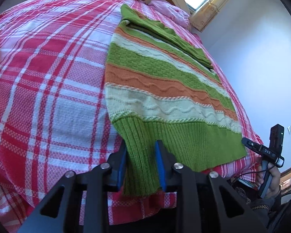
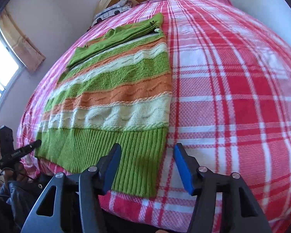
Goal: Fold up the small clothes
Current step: 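Close the left gripper on the ribbed hem while the right gripper grasps it too, then lift the hem with both grippers and fold it over toward the collar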
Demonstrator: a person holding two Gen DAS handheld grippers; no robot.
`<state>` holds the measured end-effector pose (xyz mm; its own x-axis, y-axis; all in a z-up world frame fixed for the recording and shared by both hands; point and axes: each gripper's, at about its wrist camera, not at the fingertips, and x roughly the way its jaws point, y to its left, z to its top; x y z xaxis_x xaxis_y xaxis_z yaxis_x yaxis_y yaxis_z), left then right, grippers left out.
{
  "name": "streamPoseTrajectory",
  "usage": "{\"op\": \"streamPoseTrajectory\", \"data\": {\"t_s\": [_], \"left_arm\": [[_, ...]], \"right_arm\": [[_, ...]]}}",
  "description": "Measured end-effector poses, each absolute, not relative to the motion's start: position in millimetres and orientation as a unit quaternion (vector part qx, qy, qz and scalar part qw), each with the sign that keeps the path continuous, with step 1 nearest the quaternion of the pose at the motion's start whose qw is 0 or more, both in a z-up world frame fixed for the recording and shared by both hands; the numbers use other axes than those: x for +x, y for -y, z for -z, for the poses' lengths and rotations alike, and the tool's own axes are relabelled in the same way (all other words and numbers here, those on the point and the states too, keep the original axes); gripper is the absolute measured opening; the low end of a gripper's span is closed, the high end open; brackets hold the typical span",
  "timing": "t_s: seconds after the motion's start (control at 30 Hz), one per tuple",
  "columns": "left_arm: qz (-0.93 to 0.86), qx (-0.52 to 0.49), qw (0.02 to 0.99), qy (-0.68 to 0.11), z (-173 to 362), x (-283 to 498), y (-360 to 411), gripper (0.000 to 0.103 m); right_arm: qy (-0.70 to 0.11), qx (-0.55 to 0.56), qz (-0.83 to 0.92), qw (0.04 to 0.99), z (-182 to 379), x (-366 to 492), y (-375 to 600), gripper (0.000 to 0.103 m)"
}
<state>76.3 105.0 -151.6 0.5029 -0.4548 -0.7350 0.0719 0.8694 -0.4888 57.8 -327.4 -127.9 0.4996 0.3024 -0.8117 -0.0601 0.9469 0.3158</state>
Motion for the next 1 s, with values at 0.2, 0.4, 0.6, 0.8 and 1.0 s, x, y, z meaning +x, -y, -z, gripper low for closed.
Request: {"op": "streamPoseTrajectory", "data": {"t_s": [0.2, 0.4, 0.6, 0.8, 1.0], "left_arm": [[0.182, -0.183, 0.859, -0.441, 136, 74, -99, 0.01], [0.199, -0.221, 0.867, -0.401, 114, 72, -112, 0.01], [0.218, -0.246, 0.866, -0.378, 96, 78, -115, 0.01], [0.219, -0.225, 0.88, -0.356, 80, 92, -112, 0.01], [0.205, -0.235, 0.893, -0.325, 62, 113, -121, 0.01]], "right_arm": [[-0.483, 0.155, -0.14, 0.85, 130, 56, 328, 0.007], [-0.417, 0.232, -0.192, 0.858, 104, 49, 343, 0.007], [-0.386, 0.231, -0.206, 0.869, 82, 59, 342, 0.007], [-0.343, 0.221, -0.228, 0.884, 52, 78, 337, 0.006], [-0.311, 0.214, -0.234, 0.896, 28, 102, 336, 0.006]]}}
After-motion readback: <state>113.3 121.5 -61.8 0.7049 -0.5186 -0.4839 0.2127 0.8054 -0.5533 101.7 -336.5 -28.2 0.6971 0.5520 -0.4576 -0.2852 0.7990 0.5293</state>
